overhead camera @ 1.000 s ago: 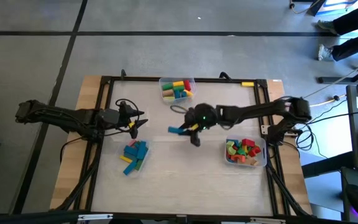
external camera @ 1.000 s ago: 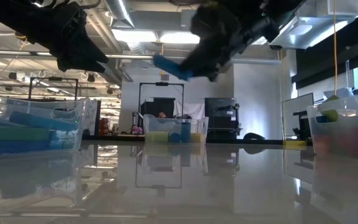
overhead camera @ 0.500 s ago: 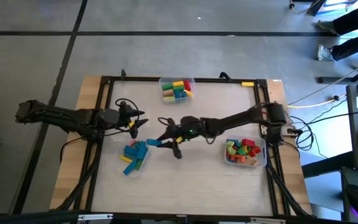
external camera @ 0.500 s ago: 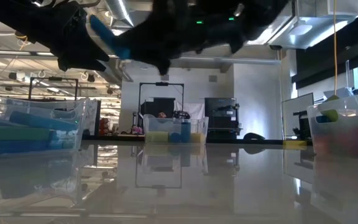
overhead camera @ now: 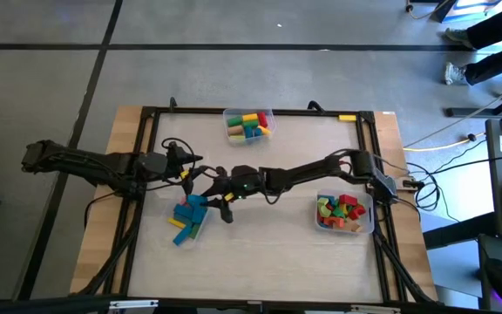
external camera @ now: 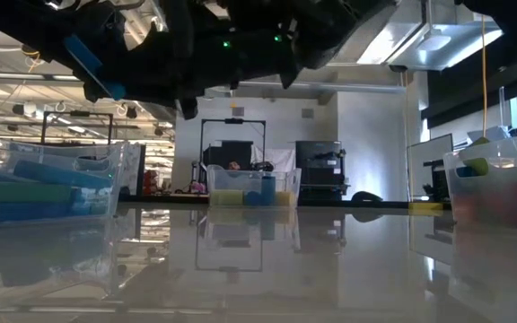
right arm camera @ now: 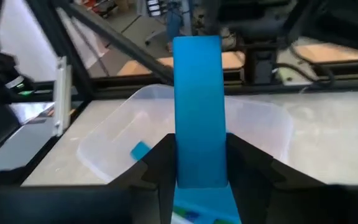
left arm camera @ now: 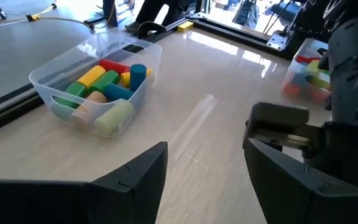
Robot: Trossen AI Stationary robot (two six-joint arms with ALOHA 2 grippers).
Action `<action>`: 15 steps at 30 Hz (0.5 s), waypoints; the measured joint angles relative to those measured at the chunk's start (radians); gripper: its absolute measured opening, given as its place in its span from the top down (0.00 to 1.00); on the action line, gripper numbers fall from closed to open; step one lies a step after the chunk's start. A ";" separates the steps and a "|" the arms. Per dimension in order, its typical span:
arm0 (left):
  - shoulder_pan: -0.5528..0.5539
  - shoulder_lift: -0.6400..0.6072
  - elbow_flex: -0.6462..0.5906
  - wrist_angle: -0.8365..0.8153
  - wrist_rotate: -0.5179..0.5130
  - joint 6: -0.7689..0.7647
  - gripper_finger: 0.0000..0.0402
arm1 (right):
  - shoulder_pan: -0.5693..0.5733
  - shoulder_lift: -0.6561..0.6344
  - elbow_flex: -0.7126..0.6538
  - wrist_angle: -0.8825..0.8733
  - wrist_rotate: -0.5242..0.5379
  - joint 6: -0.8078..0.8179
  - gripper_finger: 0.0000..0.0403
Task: Sort blocks by size
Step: Put the blue rectangular block into the bottom left transparent bin, then put the yellow rectangular block into the bottom left transparent bin
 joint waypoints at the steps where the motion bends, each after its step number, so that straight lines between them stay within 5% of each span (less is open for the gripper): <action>1: 0.000 0.000 0.000 0.000 0.000 -0.001 0.48 | 0.000 0.001 0.006 -0.010 0.016 0.000 0.69; 10: 0.000 0.000 0.000 -0.012 0.000 -0.034 0.48 | 0.000 0.001 0.024 -0.050 -0.008 -0.009 0.49; 15: 0.000 0.000 0.000 -0.043 0.001 -0.040 0.48 | 0.000 -0.032 0.023 -0.215 -0.013 -0.091 0.43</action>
